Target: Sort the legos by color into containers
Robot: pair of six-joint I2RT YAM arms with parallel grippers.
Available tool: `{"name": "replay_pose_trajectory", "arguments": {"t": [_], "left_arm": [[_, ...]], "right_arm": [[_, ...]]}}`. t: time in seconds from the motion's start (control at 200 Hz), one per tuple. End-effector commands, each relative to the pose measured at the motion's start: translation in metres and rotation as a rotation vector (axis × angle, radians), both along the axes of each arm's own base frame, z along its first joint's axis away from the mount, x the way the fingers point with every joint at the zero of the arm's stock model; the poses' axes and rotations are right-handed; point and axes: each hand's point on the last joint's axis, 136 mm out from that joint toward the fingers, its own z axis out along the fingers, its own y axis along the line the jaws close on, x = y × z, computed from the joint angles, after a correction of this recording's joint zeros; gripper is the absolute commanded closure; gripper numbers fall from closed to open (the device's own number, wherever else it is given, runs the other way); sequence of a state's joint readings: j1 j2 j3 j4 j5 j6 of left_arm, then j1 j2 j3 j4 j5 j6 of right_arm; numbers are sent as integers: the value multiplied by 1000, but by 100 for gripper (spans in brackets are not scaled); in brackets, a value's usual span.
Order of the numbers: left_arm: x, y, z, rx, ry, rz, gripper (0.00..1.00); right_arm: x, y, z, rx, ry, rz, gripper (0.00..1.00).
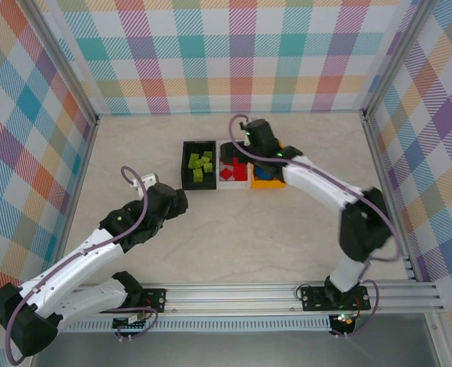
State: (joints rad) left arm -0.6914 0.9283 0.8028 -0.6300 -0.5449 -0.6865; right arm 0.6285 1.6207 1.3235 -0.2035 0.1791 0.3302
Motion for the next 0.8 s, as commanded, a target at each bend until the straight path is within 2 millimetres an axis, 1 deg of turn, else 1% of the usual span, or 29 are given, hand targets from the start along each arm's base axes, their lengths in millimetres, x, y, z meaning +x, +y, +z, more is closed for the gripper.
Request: {"name": "replay_pose_trajectory", "arguments": {"t": [0.0, 0.045, 0.095, 0.155, 0.21, 0.225, 0.27, 0.325, 0.375, 0.41, 0.455, 0.565, 0.625, 0.65, 0.66, 0.715, 0.735, 0.76, 0.795], "left_arm": [[23, 8, 21, 98, -134, 36, 0], [32, 9, 24, 136, -150, 32, 0], [43, 15, 29, 214, -182, 52, 0], [58, 30, 31, 307, -193, 98, 0], [72, 52, 21, 360, -155, 159, 0], [79, 54, 22, 356, -167, 172, 0], [91, 66, 12, 391, -152, 185, 0], [105, 78, -6, 462, -123, 181, 0], [112, 93, -22, 525, -98, 217, 0], [116, 99, -34, 546, -83, 209, 0], [121, 106, -44, 565, -91, 213, 0], [132, 116, -64, 506, -149, 193, 0], [138, 121, -77, 437, -150, 180, 0], [141, 123, -79, 416, -157, 192, 0], [140, 123, -83, 412, -148, 190, 0], [145, 123, -92, 401, -141, 176, 0], [146, 121, -95, 400, -150, 169, 0], [145, 120, -97, 400, -140, 155, 0], [145, 118, -96, 389, -154, 150, 0]], "right_arm": [[-15, -19, 25, 77, -103, -52, 0], [-25, -35, 20, 60, -94, -89, 0], [-38, -47, 12, 40, -88, -100, 0], [-52, -58, 2, 33, -100, -94, 0], [-64, -68, -3, 53, -126, -101, 0], [-67, -71, -3, 60, -134, -108, 0], [-75, -81, -5, 80, -155, -132, 0], [-81, -100, -6, 94, -161, -213, 0], [-86, -113, -8, 83, -161, -263, 0], [-88, -119, -7, 66, -165, -281, 0], [-89, -127, -8, 41, -166, -308, 0], [-92, -145, -2, -36, -191, -354, 0], [-93, -153, 0, -85, -210, -352, 0], [-93, -157, 1, -107, -221, -354, 0], [-94, -159, 0, -117, -223, -354, 0], [-94, -183, -2, -179, -237, -462, 0], [-95, -202, -1, -207, -250, -566, 0], [-98, -221, -2, -233, -257, -667, 0], [-101, -240, -5, -269, -269, -753, 0]]}}
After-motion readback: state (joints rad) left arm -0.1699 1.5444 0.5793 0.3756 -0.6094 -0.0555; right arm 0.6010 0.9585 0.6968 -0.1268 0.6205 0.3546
